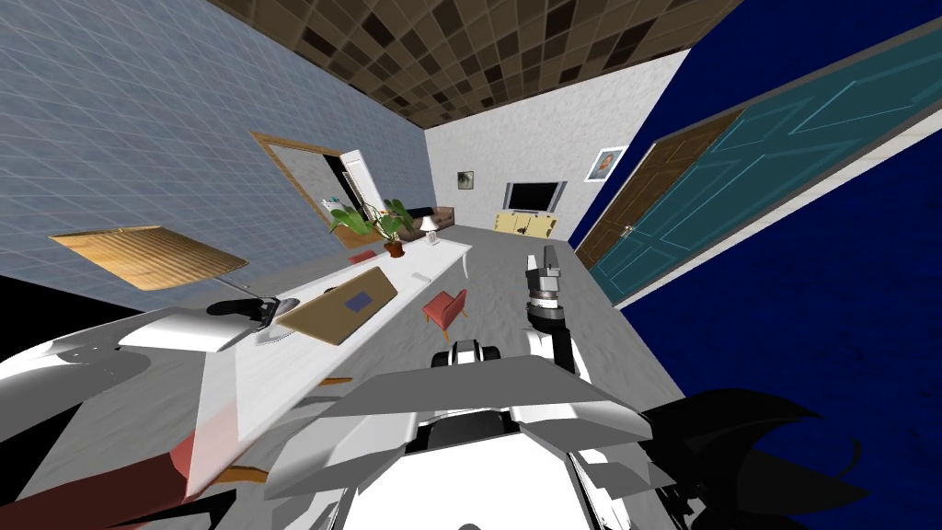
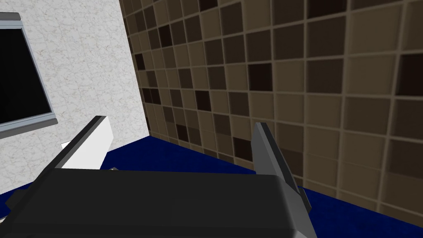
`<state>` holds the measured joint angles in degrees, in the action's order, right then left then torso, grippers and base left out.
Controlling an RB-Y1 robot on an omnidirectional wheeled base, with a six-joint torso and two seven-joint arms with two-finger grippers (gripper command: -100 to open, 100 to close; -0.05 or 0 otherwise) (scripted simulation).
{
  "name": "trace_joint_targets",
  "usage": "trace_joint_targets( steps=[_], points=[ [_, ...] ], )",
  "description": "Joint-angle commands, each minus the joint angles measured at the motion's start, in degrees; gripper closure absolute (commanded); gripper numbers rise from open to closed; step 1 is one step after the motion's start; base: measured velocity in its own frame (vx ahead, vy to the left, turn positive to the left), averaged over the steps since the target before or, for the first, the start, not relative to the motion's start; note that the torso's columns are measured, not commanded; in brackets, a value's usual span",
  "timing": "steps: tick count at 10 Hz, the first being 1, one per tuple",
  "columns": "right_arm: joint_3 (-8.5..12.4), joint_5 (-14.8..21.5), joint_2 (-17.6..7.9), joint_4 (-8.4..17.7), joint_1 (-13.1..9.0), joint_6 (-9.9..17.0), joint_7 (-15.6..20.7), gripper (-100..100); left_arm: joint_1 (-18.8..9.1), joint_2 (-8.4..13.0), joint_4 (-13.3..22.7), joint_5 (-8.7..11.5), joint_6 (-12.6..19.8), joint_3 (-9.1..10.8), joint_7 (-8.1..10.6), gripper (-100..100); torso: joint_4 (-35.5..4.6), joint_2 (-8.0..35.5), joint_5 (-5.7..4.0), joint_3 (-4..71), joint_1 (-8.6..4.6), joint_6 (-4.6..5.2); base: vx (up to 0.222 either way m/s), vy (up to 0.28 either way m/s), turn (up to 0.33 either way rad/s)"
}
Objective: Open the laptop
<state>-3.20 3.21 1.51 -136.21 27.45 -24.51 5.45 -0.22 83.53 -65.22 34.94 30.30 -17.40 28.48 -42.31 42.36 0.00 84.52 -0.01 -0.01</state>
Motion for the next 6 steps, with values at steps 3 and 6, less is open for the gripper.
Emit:
trace_joint_targets(
  steps=[3,6],
  points=[
    [0.02,0.0,-0.02,0.0,0.0,0.0,0.0,0,0.77,3.19,-6.55,6.4,3.6,-2.3,2.41,100,0.02,-0.05,0.12,0.03,0.37,-0.01,0.006,0.185,-0.041],
    [0.0,0.0,0.0,0.0,0.0,0.0,0.0,0,1.28,5.31,-10.92,10.66,6.0,-3.84,4.01,100,0.04,-0.16,-0.1,0.1,-0.28,0.01,0.028,0.11,-0.019]
  ],
)
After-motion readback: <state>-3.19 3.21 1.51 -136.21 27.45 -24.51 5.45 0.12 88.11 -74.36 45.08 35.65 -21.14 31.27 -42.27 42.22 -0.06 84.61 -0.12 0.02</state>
